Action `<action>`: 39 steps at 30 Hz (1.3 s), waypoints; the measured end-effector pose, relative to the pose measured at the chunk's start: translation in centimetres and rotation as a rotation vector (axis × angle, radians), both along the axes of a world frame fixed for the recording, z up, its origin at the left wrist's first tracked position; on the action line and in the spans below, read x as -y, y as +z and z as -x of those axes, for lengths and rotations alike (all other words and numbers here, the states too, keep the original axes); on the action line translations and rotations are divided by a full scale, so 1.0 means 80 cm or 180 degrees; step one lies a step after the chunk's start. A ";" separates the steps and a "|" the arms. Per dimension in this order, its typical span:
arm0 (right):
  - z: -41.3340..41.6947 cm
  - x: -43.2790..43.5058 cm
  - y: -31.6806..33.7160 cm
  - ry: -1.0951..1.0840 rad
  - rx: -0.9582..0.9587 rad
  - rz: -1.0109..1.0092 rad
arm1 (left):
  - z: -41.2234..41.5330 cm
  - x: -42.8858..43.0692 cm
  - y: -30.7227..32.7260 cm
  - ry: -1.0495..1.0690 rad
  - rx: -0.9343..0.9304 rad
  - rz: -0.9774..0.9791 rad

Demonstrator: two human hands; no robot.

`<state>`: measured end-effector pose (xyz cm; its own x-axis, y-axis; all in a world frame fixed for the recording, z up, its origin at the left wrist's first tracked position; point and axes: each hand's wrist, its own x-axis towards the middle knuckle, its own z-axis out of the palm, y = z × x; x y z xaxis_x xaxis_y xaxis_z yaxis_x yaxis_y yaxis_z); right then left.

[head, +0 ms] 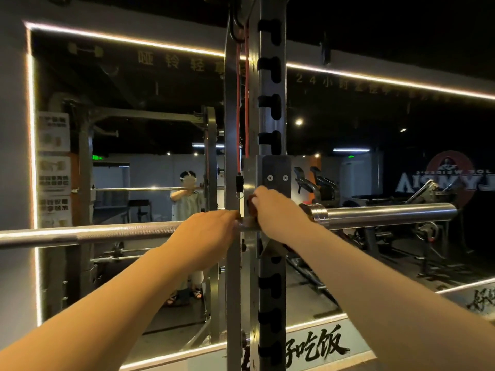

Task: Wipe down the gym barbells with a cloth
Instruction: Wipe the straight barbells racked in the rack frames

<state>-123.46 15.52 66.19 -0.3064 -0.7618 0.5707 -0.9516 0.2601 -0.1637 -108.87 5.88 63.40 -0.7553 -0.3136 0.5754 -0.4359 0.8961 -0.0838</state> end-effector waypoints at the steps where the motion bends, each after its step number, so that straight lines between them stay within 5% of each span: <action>1: -0.015 0.005 -0.003 0.0228 0.0035 0.0011 | -0.004 0.006 -0.001 0.0017 -0.0007 0.0031; 4: -0.038 0.015 -0.016 0.0755 0.0247 -0.0104 | -0.020 0.022 -0.003 0.0196 -0.0024 0.0203; 11: -0.059 0.064 -0.031 -0.0402 -0.0015 0.0606 | -0.062 0.054 -0.009 0.0521 -0.0222 0.0436; 17: -0.058 0.061 -0.072 0.0597 -0.0362 0.1081 | -0.064 0.063 -0.014 0.0301 -0.0335 0.0587; 23: -0.043 0.068 -0.080 -0.0181 -0.0138 0.1426 | -0.058 0.066 -0.020 0.0301 -0.0400 0.0732; 27: -0.089 0.089 -0.094 0.0007 -0.0038 0.1600 | -0.072 0.072 -0.020 0.0131 -0.0348 0.0884; 32: -0.052 0.069 -0.080 0.0289 -0.0223 0.1111 | -0.107 0.091 -0.017 0.0801 -0.0321 0.1129; 39: -0.098 0.092 -0.083 -0.0224 0.0223 0.1638 | -0.127 0.092 -0.022 0.1353 -0.0294 0.1528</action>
<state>-115.62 8.17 59.55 -0.3977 -0.3645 0.8420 -0.9169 0.1923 -0.3498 -98.71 -1.51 61.62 -0.5627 -0.2662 0.7827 -0.7690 0.5159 -0.3774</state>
